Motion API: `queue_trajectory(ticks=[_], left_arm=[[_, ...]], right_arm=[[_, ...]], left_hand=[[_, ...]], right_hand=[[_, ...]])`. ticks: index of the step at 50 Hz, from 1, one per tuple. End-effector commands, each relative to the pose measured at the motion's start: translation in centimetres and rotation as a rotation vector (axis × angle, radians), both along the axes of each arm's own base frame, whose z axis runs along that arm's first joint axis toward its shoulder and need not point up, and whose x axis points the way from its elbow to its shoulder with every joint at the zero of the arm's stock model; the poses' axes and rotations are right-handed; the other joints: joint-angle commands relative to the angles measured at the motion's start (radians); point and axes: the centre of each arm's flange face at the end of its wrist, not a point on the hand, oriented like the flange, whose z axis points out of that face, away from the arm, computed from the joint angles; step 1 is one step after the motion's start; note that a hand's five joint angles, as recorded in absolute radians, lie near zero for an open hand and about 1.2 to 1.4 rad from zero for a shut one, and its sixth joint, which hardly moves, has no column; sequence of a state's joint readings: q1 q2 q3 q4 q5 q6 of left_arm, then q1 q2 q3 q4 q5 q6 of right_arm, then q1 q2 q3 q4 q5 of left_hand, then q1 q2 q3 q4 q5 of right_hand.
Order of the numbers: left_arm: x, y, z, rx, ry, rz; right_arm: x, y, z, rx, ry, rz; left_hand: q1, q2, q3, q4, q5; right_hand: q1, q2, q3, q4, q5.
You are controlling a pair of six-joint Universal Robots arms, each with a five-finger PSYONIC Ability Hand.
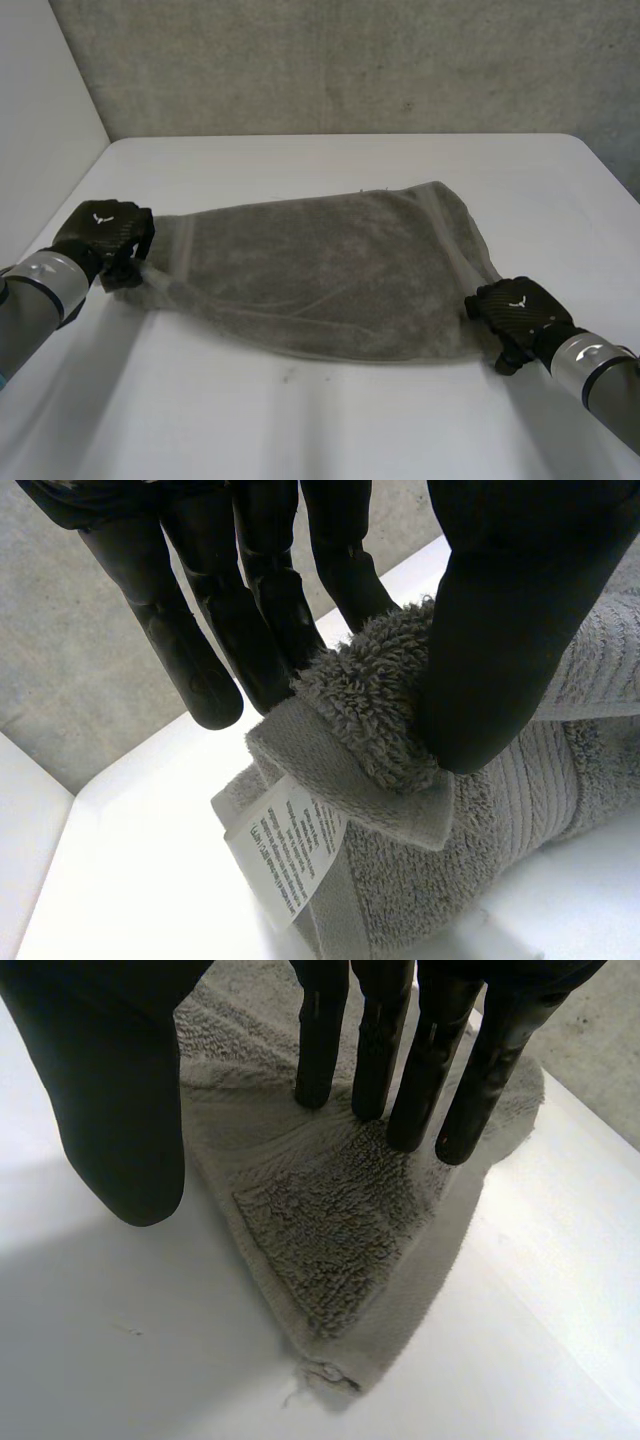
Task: Fold the towel.
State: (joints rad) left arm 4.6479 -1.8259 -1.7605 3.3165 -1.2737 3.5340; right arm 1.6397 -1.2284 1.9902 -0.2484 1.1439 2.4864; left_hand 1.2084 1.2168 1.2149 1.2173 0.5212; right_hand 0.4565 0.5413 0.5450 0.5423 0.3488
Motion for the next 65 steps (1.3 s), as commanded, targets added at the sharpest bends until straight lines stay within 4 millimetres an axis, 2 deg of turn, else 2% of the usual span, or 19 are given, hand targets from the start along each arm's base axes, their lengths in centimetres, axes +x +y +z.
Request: queue_trajectory(ticks=[1,3,15,20,22,26,29,32,33,35,43,56,65], left_arm=[[0.0,0.0,0.0,0.0,0.0,0.0],[0.0,0.0,0.0,0.0,0.0,0.0],[0.0,0.0,0.0,0.0,0.0,0.0],[0.0,0.0,0.0,0.0,0.0,0.0],[0.0,0.0,0.0,0.002,0.0,0.0],[0.0,0.1,-0.1,0.005,0.0,0.0],[0.0,0.2,-0.3,0.011,-0.001,0.0],[0.1,0.2,-0.3,0.012,-0.001,0.001],[0.1,0.2,-0.3,0.012,-0.001,0.001],[0.1,0.1,-0.3,0.012,-0.001,0.004],[0.2,0.0,-0.3,0.009,-0.001,0.006],[0.2,-0.2,-0.7,0.02,-0.001,0.006],[0.3,-0.3,-0.9,0.028,-0.002,0.009]], right_arm=[[0.0,-0.8,-0.3,-0.029,0.005,-0.006],[0.0,-1.3,-0.2,-0.055,0.002,-0.008],[0.1,-2.9,0.5,-0.107,-0.003,-0.014],[0.1,-3.6,0.4,-0.111,-0.003,-0.017],[0.2,-4.0,0.1,-0.111,-0.001,-0.016],[0.2,-4.4,-0.4,-0.102,0.008,-0.015],[0.2,-4.6,-0.7,-0.084,0.009,-0.021],[-0.2,-4.5,-0.3,-0.061,0.015,-0.045],[-0.2,-4.5,-0.3,-0.061,0.015,-0.045],[-0.3,-4.0,0.6,-0.035,0.021,-0.052],[-0.8,-3.2,1.2,0.019,0.025,-0.067],[-1.6,-2.3,0.2,0.077,0.03,-0.072],[-1.7,-3.0,0.4,0.038,0.033,-0.08]], left_hand=[[0.188,0.179,0.181,0.179,0.701],[0.188,0.179,0.181,0.179,0.701],[0.188,0.179,0.181,0.179,0.701],[0.188,0.179,0.181,0.179,0.701],[0.188,0.179,0.181,0.179,0.701],[0.188,0.179,0.181,0.179,0.701],[0.188,0.179,0.181,0.179,0.701],[0.188,0.179,0.181,0.179,0.701],[0.188,0.179,0.181,0.179,0.701],[0.188,0.179,0.181,0.179,0.701],[0.188,0.179,0.181,0.179,0.701],[0.188,0.179,0.181,0.179,0.701],[0.188,0.179,0.181,0.179,0.701]], right_hand=[[0.286,0.201,0.198,0.2,0.219],[0.371,0.286,0.282,0.285,0.304],[0.483,0.398,0.394,0.397,0.416],[0.492,0.407,0.403,0.406,0.425],[0.608,0.524,0.52,0.523,0.542],[0.644,0.559,0.556,0.558,0.577],[0.601,0.516,0.512,0.515,0.534],[0.408,0.323,0.319,0.322,0.341],[0.406,0.322,0.318,0.321,0.34],[0.322,0.237,0.233,0.236,0.255],[0.192,0.108,0.104,0.107,0.125],[0.189,0.104,0.101,0.103,0.122],[0.3,0.216,0.212,0.215,0.234]])
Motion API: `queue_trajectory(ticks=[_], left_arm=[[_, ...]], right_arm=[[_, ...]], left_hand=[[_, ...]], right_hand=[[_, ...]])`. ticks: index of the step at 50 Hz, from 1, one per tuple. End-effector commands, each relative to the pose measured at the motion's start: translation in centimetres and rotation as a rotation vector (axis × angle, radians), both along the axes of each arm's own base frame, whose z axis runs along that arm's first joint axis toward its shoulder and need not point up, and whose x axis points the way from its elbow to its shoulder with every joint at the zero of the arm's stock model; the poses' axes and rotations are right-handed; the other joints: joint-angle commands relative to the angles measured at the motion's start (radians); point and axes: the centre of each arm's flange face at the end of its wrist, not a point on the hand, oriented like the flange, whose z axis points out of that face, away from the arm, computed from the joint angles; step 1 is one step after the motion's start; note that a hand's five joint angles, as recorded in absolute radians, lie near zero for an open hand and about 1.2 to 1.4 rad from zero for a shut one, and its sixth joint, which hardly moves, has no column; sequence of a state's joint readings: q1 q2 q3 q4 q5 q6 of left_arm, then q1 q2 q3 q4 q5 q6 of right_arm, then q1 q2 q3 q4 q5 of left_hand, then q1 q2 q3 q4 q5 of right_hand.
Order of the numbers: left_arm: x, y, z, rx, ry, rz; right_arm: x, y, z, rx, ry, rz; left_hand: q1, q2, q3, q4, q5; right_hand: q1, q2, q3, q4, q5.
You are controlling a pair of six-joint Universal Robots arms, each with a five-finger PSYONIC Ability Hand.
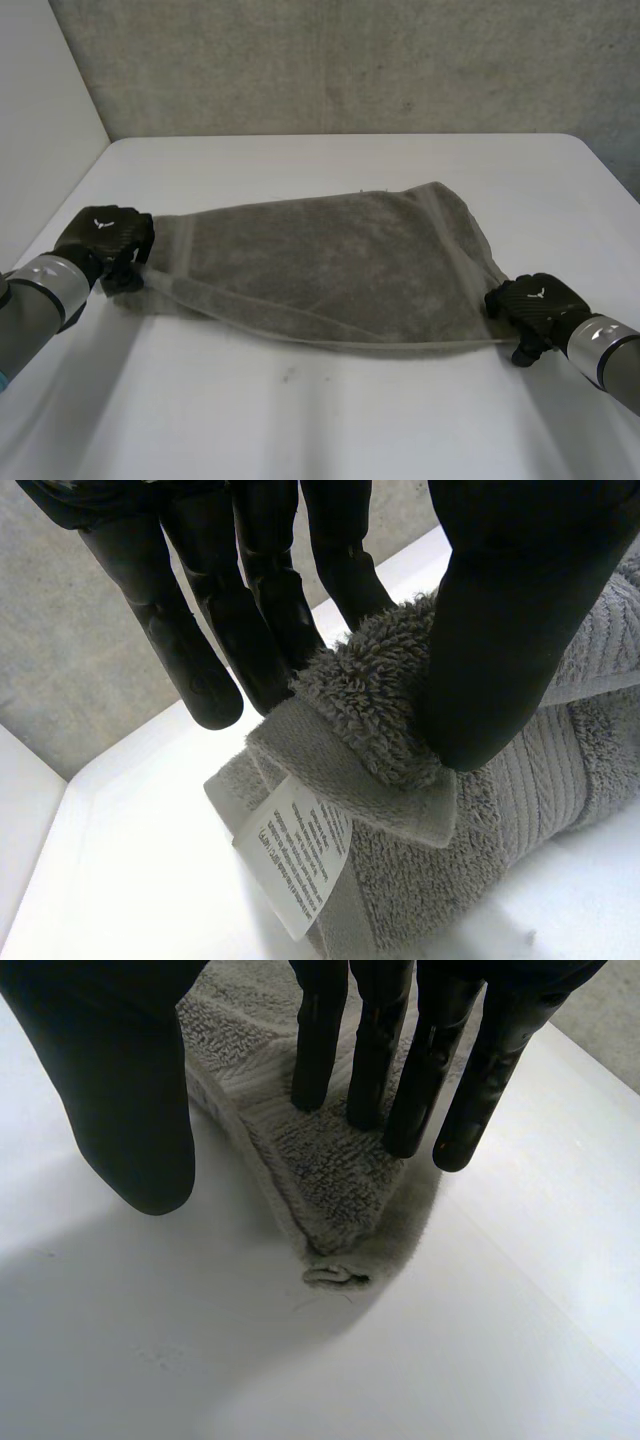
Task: Fold the towel.
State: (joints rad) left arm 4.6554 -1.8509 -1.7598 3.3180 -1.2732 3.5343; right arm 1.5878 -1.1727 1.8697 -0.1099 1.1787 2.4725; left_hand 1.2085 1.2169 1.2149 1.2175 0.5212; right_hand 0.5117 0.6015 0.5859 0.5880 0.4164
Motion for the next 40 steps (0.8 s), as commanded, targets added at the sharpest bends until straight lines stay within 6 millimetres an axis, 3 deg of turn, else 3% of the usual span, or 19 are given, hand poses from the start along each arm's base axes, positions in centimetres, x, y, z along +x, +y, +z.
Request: queue_trajectory(ticks=[1,10,20,28,31,33,40], left_arm=[[0.1,-0.1,-0.2,0.005,0.0,0.002],[0.1,-0.1,-0.2,0.005,0.0,0.002],[0.1,0.0,-0.2,0.007,-0.002,0.001],[0.1,0.1,-0.4,0.014,-0.002,0.001],[0.1,0.1,-0.4,0.014,-0.002,0.001],[0.1,0.1,-0.4,0.014,-0.003,0.003],[0.0,0.4,-0.1,0.02,-0.002,0.0]], right_arm=[[-0.1,-0.6,0.1,-0.029,0.002,-0.005],[0.1,-1.6,0.5,-0.112,-0.003,0.0],[0.2,-2.0,0.2,-0.109,-0.004,0.002],[0.1,-2.2,-0.7,-0.08,0.005,-0.009],[0.0,-2.2,-0.4,-0.087,0.0,-0.01],[0.0,-2.5,0.1,-0.104,-0.008,-0.016],[-0.1,-2.7,2.0,-0.153,-0.005,-0.025]], left_hand=[[0.188,0.179,0.181,0.179,0.701],[0.188,0.179,0.181,0.179,0.701],[0.188,0.179,0.181,0.179,0.701],[0.188,0.179,0.181,0.179,0.701],[0.188,0.179,0.181,0.179,0.701],[0.188,0.179,0.181,0.179,0.701],[0.188,0.179,0.181,0.179,0.701]], right_hand=[[0.246,0.156,0.171,0.169,0.166],[0.577,0.487,0.503,0.501,0.498],[0.539,0.449,0.465,0.463,0.46],[0.381,0.291,0.306,0.304,0.301],[0.524,0.435,0.45,0.448,0.445],[0.883,0.793,0.809,0.807,0.804],[0.885,0.795,0.81,0.808,0.805]])
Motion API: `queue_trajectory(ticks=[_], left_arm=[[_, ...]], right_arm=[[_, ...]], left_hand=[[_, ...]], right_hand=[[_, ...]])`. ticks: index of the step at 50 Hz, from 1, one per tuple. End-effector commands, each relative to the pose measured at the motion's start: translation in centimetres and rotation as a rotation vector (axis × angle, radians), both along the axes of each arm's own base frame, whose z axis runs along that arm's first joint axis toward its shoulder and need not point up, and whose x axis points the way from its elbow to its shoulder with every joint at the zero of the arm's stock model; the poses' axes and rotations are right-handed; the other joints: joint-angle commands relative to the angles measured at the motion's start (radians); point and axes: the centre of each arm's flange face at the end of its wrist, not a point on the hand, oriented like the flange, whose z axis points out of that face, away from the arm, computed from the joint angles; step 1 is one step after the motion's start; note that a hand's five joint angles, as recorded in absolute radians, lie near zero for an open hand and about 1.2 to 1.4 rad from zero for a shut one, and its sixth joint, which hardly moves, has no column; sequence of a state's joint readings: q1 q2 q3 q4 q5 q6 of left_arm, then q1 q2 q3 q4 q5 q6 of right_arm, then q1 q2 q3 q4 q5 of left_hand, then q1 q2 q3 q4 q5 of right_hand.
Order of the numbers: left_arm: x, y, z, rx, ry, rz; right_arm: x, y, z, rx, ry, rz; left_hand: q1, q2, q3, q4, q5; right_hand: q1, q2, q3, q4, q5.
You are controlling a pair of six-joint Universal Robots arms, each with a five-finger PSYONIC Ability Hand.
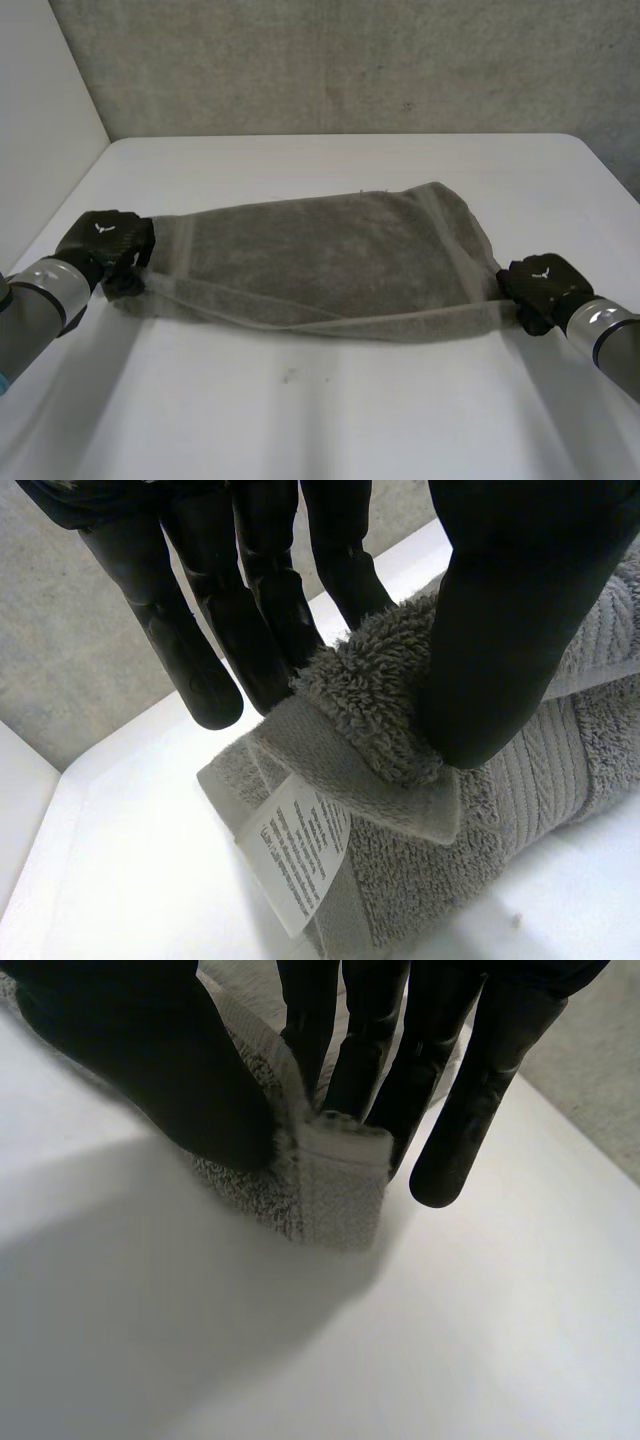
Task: Fold the towel.
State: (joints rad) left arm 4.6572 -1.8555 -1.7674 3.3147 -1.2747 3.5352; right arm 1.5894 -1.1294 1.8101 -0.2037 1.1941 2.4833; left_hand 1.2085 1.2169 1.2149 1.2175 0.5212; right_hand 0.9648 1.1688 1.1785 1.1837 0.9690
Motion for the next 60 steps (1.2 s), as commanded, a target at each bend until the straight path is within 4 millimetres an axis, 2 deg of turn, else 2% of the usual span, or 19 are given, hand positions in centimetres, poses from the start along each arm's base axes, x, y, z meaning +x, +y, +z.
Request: queue_trajectory(ticks=[1,2,4,5,7,10,12,13,15,20,27,29,31,34,39,46,48,56,60], left_arm=[[-0.3,0.6,0.2,0.014,-0.001,-0.009],[-0.3,0.6,0.2,0.014,-0.001,-0.009],[-0.4,1.3,0.5,0.042,-0.005,-0.017],[-0.4,1.3,0.5,0.042,-0.005,-0.017],[-0.5,1.9,1.3,0.054,-0.006,-0.021],[-0.4,3.2,3.1,0.086,-0.006,-0.022],[-0.2,4.5,4.7,0.116,-0.006,-0.02],[-0.2,4.5,4.7,0.116,-0.006,-0.02],[-0.1,5.8,5.7,0.157,-0.012,-0.02],[-0.1,7.3,5.7,0.245,-0.019,-0.03],[0.2,7.7,5.1,0.294,-0.026,-0.026],[0.3,7.5,4.7,0.302,-0.03,-0.022],[0.3,6.7,3.5,0.327,-0.045,-0.025],[0.3,6.0,2.5,0.345,-0.056,-0.03],[-0.1,2.7,0.2,0.353,-0.073,-0.041],[-1.2,-1.5,-0.3,0.284,-0.037,-0.042],[-1.7,-3.8,-0.7,0.262,0.024,-0.019],[-2.9,-8.1,-2.5,0.245,0.115,0.017],[-3.5,-9.2,-3.2,0.228,0.104,0.031]], right_arm=[[-0.1,-0.1,2.5,-0.053,-0.003,-0.009],[-0.1,-0.1,2.5,-0.053,-0.003,-0.009],[-0.2,0.2,5.3,-0.093,0.003,-0.007],[-0.2,0.2,5.3,-0.093,0.003,-0.007],[-0.3,1.0,8.9,-0.106,0.003,-0.008],[-0.5,1.4,10.8,-0.11,0.004,-0.012],[-1.5,1.9,14.5,-0.13,0.014,-0.042],[-1.5,1.9,14.5,-0.13,0.014,-0.043],[-2.3,2.8,17.6,-0.138,0.046,-0.061],[-2.5,4.9,19.2,-0.083,0.154,-0.009],[-2.4,5.6,17.5,-0.004,0.262,0.059],[-2.4,5.3,16.6,0.028,0.258,0.064],[-2.1,3.6,14.1,0.089,0.252,0.082],[-1.9,2.8,12.7,0.112,0.259,0.09],[-0.8,0.2,9.6,0.119,0.302,0.04],[0.0,-3.1,7.5,0.015,0.266,-0.013],[0.5,-4.7,6.5,-0.04,0.222,-0.033],[2.4,-8.5,4.7,-0.216,0.159,-0.041],[3.2,-9.7,4.0,-0.275,0.153,-0.035]], left_hand=[[0.188,0.179,0.181,0.179,0.701],[0.188,0.179,0.181,0.179,0.701],[0.188,0.179,0.181,0.179,0.701],[0.188,0.179,0.181,0.179,0.701],[0.188,0.179,0.181,0.179,0.701],[0.188,0.179,0.181,0.179,0.701],[0.188,0.179,0.181,0.179,0.701],[0.188,0.179,0.181,0.179,0.701],[0.188,0.179,0.181,0.179,0.701],[0.188,0.179,0.181,0.179,0.701],[0.188,0.179,0.181,0.179,0.701],[0.188,0.179,0.181,0.179,0.701],[0.188,0.179,0.181,0.179,0.701],[0.188,0.179,0.181,0.179,0.701],[0.188,0.179,0.181,0.179,0.701],[0.188,0.179,0.181,0.179,0.701],[0.188,0.179,0.181,0.179,0.701],[0.188,0.179,0.181,0.179,0.701],[0.188,0.179,0.181,0.179,0.701]], right_hand=[[0.431,0.227,0.218,0.213,0.253],[0.431,0.227,0.218,0.213,0.253],[0.431,0.227,0.218,0.213,0.253],[0.431,0.227,0.218,0.213,0.253],[0.431,0.227,0.218,0.213,0.253],[0.431,0.227,0.218,0.213,0.253],[0.431,0.227,0.218,0.213,0.253],[0.431,0.227,0.218,0.213,0.253],[0.431,0.227,0.218,0.213,0.253],[0.431,0.227,0.218,0.213,0.253],[0.431,0.227,0.218,0.213,0.253],[0.431,0.227,0.218,0.213,0.253],[0.431,0.227,0.218,0.213,0.253],[0.431,0.227,0.218,0.213,0.253],[0.431,0.227,0.218,0.213,0.253],[0.431,0.227,0.218,0.213,0.253],[0.431,0.227,0.218,0.213,0.253],[0.431,0.227,0.218,0.213,0.253],[0.431,0.227,0.218,0.213,0.253]])
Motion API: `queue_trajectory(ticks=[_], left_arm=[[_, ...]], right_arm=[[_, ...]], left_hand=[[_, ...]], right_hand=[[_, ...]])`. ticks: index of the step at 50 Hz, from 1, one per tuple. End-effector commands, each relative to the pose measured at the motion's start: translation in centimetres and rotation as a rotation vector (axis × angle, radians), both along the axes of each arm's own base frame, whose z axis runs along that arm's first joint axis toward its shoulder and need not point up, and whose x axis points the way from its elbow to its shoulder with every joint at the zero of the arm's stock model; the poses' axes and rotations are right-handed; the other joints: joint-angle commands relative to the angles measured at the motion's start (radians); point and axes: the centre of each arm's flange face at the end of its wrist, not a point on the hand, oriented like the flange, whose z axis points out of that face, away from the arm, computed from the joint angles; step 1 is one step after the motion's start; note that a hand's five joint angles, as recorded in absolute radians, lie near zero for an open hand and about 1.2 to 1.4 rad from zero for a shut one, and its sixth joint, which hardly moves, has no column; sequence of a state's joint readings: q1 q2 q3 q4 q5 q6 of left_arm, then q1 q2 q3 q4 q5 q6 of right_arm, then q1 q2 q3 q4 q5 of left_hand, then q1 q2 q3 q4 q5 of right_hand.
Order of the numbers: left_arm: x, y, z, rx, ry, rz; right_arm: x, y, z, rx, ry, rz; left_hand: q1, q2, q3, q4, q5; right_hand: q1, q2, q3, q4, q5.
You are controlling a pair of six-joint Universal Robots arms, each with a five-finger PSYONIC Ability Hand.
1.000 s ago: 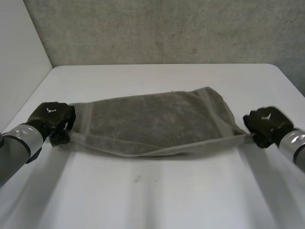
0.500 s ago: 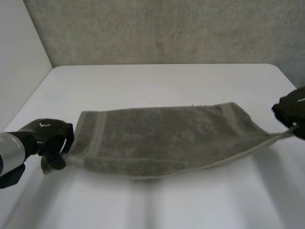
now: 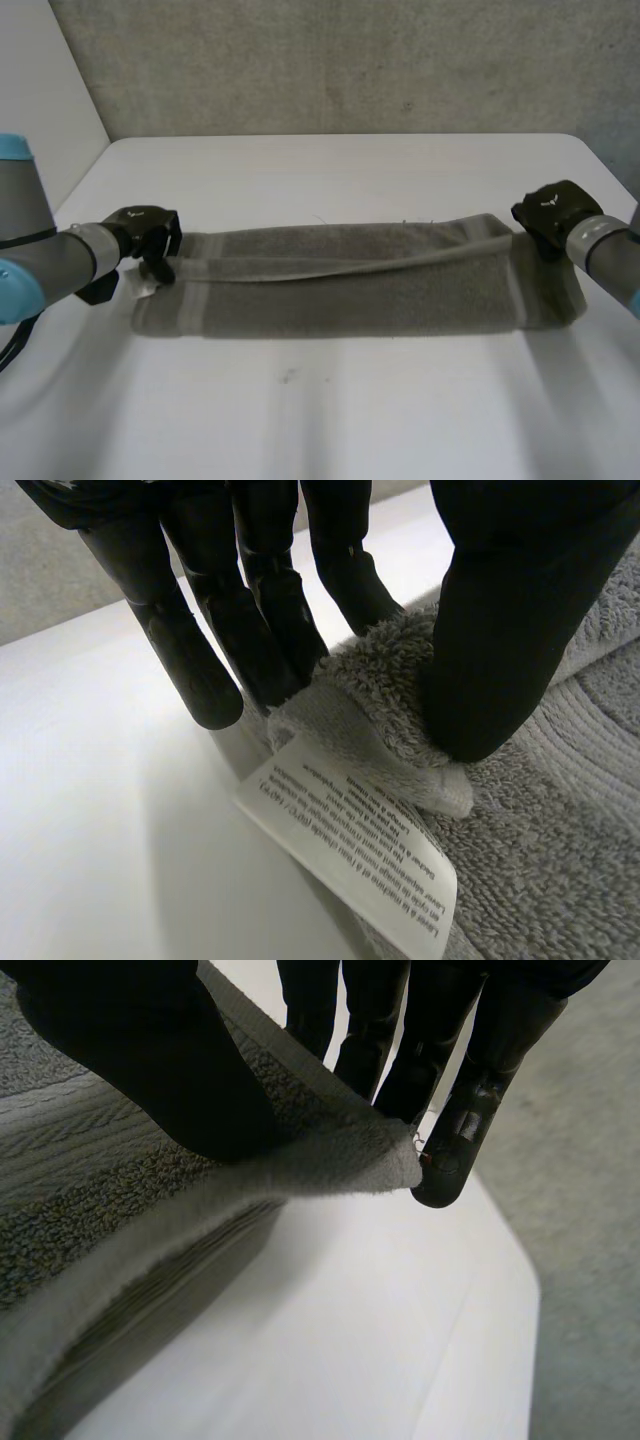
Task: Fold the towel.
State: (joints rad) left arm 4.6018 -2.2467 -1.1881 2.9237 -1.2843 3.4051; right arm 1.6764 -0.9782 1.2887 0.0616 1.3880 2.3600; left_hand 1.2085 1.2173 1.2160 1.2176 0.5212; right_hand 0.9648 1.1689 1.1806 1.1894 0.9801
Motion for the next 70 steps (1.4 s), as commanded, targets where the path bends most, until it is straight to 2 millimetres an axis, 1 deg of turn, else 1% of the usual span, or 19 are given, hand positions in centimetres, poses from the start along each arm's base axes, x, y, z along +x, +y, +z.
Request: queue_trajectory(ticks=[1,12,21,22,23,24,25,26,27,28,32,37,40,42,46,51,56,64,70], left_arm=[[-1.2,-3.1,-1.8,-0.03,0.005,0.041],[-2.3,-5.6,-2.5,-0.115,-0.016,0.085],[-3.0,-5.8,-2.7,-0.142,-0.016,0.081],[-3.4,-5.6,-2.6,-0.146,-0.016,0.073],[-3.8,-5.4,-2.5,-0.151,-0.015,0.062],[-3.8,-5.4,-2.5,-0.151,-0.015,0.062],[-4.1,-5.2,-2.2,-0.158,-0.016,0.056],[-4.4,-5.0,-1.7,-0.167,-0.013,0.049],[-4.4,-5.0,-1.7,-0.167,-0.013,0.049],[-4.7,-4.7,-1.3,-0.171,-0.01,0.043],[-4.9,-4.0,-0.1,-0.179,-0.005,0.035],[-4.4,-2.1,3.3,-0.223,0.007,0.035],[-4.2,-1.5,4.2,-0.235,0.011,0.035],[-3.9,0.1,5.7,-0.247,0.017,0.035],[-3.3,1.7,6.5,-0.253,0.019,0.037],[-2.5,3.8,6.5,-0.254,0.022,0.042],[-2.0,5.4,5.7,-0.277,0.026,0.044],[-2.1,7.3,3.2,-0.29,0.035,0.022],[-1.9,7.4,2.8,-0.286,0.034,0.027]], right_arm=[[1.8,-3.0,-1.9,-0.145,-0.024,0.027],[2.7,-6.0,-5.0,-0.191,-0.011,0.005],[3.0,-7.0,-5.1,-0.22,-0.015,0.005],[3.0,-7.2,-4.9,-0.23,-0.018,0.003],[3.0,-7.5,-4.7,-0.244,-0.021,-0.001],[3.0,-7.5,-4.7,-0.244,-0.021,-0.001],[3.1,-7.7,-4.5,-0.253,-0.026,-0.002],[3.1,-7.7,-4.3,-0.259,-0.028,-0.004],[3.1,-7.7,-4.3,-0.259,-0.028,-0.004],[3.1,-7.8,-4.1,-0.261,-0.03,-0.006],[3.2,-7.7,-3.1,-0.277,-0.046,-0.007],[2.9,-6.7,2.1,-0.326,-0.177,-0.027],[2.7,-6.2,3.3,-0.327,-0.211,-0.034],[2.4,-4.5,5.1,-0.297,-0.239,-0.032],[2.1,-2.3,5.7,-0.216,-0.234,-0.026],[-0.1,0.2,4.6,-0.041,-0.214,-0.084],[-1.4,2.8,1.3,0.126,-0.208,-0.098],[-3.6,2.8,-2.0,0.148,-0.242,-0.106],[-4.0,2.2,-4.0,0.109,-0.236,-0.105]], left_hand=[[0.188,0.179,0.18,0.179,0.701],[0.188,0.179,0.18,0.179,0.701],[0.188,0.179,0.18,0.179,0.701],[0.075,0.066,0.067,0.066,0.588],[-0.29,-0.298,-0.297,-0.299,0.223],[-0.293,-0.302,-0.301,-0.302,0.22],[-0.767,-0.776,-0.775,-0.776,-0.254],[-1.034,-1.043,-1.042,-1.043,-0.521],[-1.034,-1.043,-1.042,-1.043,-0.521],[-1.031,-1.039,-1.038,-1.04,-0.518],[-1.033,-1.042,-1.041,-1.042,-0.52],[-1.033,-1.042,-1.041,-1.042,-0.52],[-1.033,-1.042,-1.041,-1.042,-0.52],[-1.033,-1.042,-1.041,-1.042,-0.52],[-1.033,-1.042,-1.041,-1.042,-0.52],[-1.033,-1.042,-1.041,-1.042,-0.52],[-1.033,-1.042,-1.041,-1.042,-0.52],[-1.03,-1.039,-1.038,-1.039,-0.517],[-1.033,-1.042,-1.041,-1.042,-0.52]], right_hand=[[0.431,0.227,0.216,0.207,0.242],[0.431,0.227,0.216,0.207,0.242],[0.431,0.227,0.216,0.207,0.242],[0.431,0.227,0.216,0.207,0.242],[0.431,0.227,0.216,0.207,0.242],[0.431,0.227,0.216,0.207,0.242],[-0.021,-0.225,-0.237,-0.245,-0.211],[-0.589,-0.793,-0.805,-0.814,-0.779],[-0.595,-0.799,-0.811,-0.82,-0.785],[-0.79,-0.994,-1.006,-1.015,-0.98],[-0.79,-0.994,-1.006,-1.015,-0.98],[-0.79,-0.994,-1.006,-1.015,-0.98],[-0.79,-0.994,-1.006,-1.015,-0.98],[-0.79,-0.994,-1.006,-1.015,-0.98],[-0.79,-0.994,-1.006,-1.015,-0.98],[-0.79,-0.994,-1.006,-1.015,-0.98],[-0.651,-0.855,-0.867,-0.876,-0.841],[-0.469,-0.673,-0.685,-0.694,-0.659],[-0.398,-0.602,-0.614,-0.623,-0.588]])
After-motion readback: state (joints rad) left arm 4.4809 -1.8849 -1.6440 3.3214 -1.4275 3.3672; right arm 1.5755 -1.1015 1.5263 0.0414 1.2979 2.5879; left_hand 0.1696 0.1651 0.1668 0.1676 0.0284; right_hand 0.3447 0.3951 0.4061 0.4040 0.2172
